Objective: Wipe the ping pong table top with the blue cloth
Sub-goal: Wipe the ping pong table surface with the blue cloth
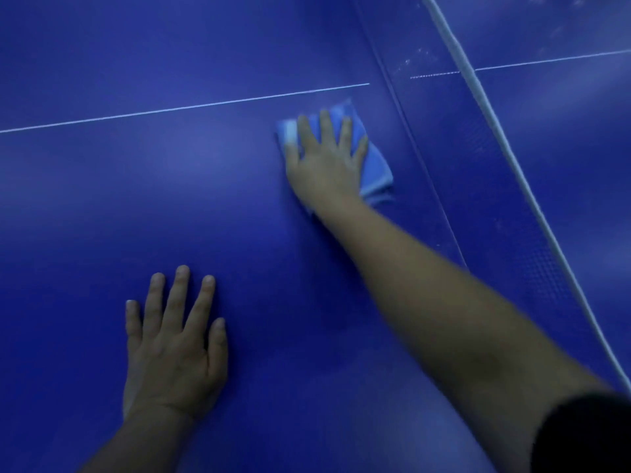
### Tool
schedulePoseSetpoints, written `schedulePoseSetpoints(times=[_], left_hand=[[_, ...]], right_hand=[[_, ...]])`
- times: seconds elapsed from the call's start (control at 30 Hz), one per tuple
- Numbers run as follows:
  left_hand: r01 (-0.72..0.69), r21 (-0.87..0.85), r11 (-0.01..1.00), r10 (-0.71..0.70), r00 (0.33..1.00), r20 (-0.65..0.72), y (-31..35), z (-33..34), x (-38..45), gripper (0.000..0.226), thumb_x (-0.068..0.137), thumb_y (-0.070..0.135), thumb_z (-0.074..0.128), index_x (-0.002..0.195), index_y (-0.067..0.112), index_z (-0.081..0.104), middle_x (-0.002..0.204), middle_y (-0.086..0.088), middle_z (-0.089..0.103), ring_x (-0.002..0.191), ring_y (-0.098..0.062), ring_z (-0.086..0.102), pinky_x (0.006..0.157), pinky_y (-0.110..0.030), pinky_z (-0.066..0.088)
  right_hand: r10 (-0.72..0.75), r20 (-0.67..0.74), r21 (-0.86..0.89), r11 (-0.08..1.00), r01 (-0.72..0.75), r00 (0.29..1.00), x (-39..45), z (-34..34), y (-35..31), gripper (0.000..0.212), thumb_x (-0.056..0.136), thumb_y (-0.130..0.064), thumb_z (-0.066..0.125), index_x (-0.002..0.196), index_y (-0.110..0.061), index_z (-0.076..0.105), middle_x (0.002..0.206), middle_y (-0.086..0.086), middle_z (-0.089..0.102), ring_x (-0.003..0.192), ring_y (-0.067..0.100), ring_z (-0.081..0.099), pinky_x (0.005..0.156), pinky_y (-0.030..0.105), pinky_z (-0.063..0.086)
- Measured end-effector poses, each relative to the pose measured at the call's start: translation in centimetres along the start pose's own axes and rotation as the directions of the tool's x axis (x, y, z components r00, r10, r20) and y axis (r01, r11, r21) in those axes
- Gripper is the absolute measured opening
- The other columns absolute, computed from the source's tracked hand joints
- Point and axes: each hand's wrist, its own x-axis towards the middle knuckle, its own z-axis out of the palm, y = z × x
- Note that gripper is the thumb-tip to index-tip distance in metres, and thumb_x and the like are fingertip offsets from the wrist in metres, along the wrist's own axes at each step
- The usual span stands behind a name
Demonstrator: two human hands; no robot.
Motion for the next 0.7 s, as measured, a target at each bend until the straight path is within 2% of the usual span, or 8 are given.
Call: schedulePoseSetpoints(times=[0.1, 0.17, 0.3, 0.43, 0.5, 0.57, 0.63, 0.7], left_hand=[[-0.008, -0.008, 1.000, 0.008, 1.000, -0.011, 0.0, 0.1, 0.0, 0.062, 0.095, 0.044, 0.029, 0.148, 0.015, 0.043, 0.159, -0.013, 0.031, 0.149, -0.035, 0.017, 0.120, -0.054, 0.004], [-0.004, -0.016, 1.000, 0.004, 1.000, -0.001, 0.0, -0.1, -0.1, 0.063, 0.095, 0.045, 0.028, 0.149, 0.015, 0.042, 0.160, -0.012, 0.029, 0.150, -0.034, 0.015, 0.120, -0.054, 0.003], [0.010, -0.029, 1.000, -0.008, 0.999, 0.043, 0.0, -0.3, -0.2, 0.067, 0.095, 0.049, 0.023, 0.152, 0.018, 0.036, 0.163, -0.010, 0.022, 0.152, -0.030, 0.006, 0.121, -0.051, -0.004], [0.010, -0.039, 0.999, -0.008, 0.998, 0.059, 0.1, -0.4, -0.3, 0.068, 0.096, 0.052, 0.019, 0.155, 0.020, 0.030, 0.165, -0.007, 0.016, 0.152, -0.028, 0.000, 0.121, -0.049, -0.009], [0.015, -0.045, 0.999, -0.012, 0.998, 0.064, 0.1, -0.4, -0.4, 0.068, 0.096, 0.053, 0.017, 0.155, 0.021, 0.028, 0.165, -0.006, 0.014, 0.152, -0.027, -0.002, 0.120, -0.048, -0.010], [0.006, -0.055, 0.998, -0.003, 0.998, 0.063, 0.1, -0.3, -0.5, 0.069, 0.095, 0.054, 0.016, 0.156, 0.023, 0.026, 0.166, -0.005, 0.013, 0.152, -0.026, -0.003, 0.120, -0.049, -0.010], [0.009, -0.070, 0.997, -0.005, 0.998, 0.059, 0.0, -0.3, -0.5, 0.069, 0.095, 0.054, 0.015, 0.156, 0.024, 0.025, 0.166, -0.004, 0.012, 0.152, -0.025, -0.004, 0.121, -0.049, -0.010], [0.009, -0.081, 0.997, -0.005, 0.999, 0.051, -0.2, -0.2, -0.4, 0.069, 0.094, 0.054, 0.014, 0.156, 0.024, 0.025, 0.166, -0.004, 0.012, 0.153, -0.026, -0.003, 0.121, -0.050, -0.009]], right_hand=[[0.062, 0.004, 0.007, 0.998, -0.062, 0.998, 5.4, -0.6, 1.2, 0.059, 0.100, -0.057, 0.024, 0.156, -0.037, 0.026, 0.167, -0.004, 0.015, 0.153, 0.031, 0.004, 0.119, 0.058, -0.002], [0.127, -0.021, -0.001, 0.992, -0.127, 0.992, 4.3, -0.7, 4.3, 0.061, 0.099, -0.058, 0.020, 0.156, -0.037, 0.024, 0.167, -0.004, 0.013, 0.153, 0.031, 0.003, 0.119, 0.059, -0.002], [0.271, -0.064, 0.031, 0.962, -0.270, 0.960, -7.2, -1.8, 10.5, 0.060, 0.101, -0.059, 0.017, 0.157, -0.039, 0.020, 0.168, -0.006, 0.009, 0.154, 0.025, 0.002, 0.121, 0.056, 0.000], [0.383, -0.093, -0.056, 0.920, -0.389, 0.919, -22.6, -2.4, 13.2, 0.057, 0.104, -0.056, 0.017, 0.158, -0.037, 0.017, 0.168, -0.005, 0.009, 0.154, 0.023, 0.002, 0.122, 0.055, 0.005], [0.457, -0.070, -0.059, 0.886, -0.461, 0.887, -25.1, -2.0, 13.1, 0.058, 0.103, -0.054, 0.018, 0.158, -0.035, 0.018, 0.168, -0.004, 0.009, 0.154, 0.024, 0.001, 0.122, 0.057, 0.004], [0.505, -0.086, -0.028, 0.860, -0.509, 0.859, -22.4, -1.6, 11.3, 0.056, 0.105, -0.049, 0.022, 0.159, -0.034, 0.018, 0.168, -0.001, 0.009, 0.154, 0.028, 0.001, 0.121, 0.059, 0.004], [0.374, -0.052, -0.075, 0.923, -0.377, 0.926, -19.5, -1.2, 8.1, 0.054, 0.106, -0.048, 0.023, 0.158, -0.036, 0.018, 0.168, -0.001, 0.007, 0.154, 0.030, 0.001, 0.121, 0.058, 0.003], [0.060, -0.003, -0.127, 0.990, -0.060, 0.998, -20.8, -0.1, 5.6, 0.054, 0.105, -0.049, 0.024, 0.157, -0.036, 0.024, 0.167, -0.001, 0.012, 0.154, 0.031, 0.004, 0.121, 0.057, 0.004]])
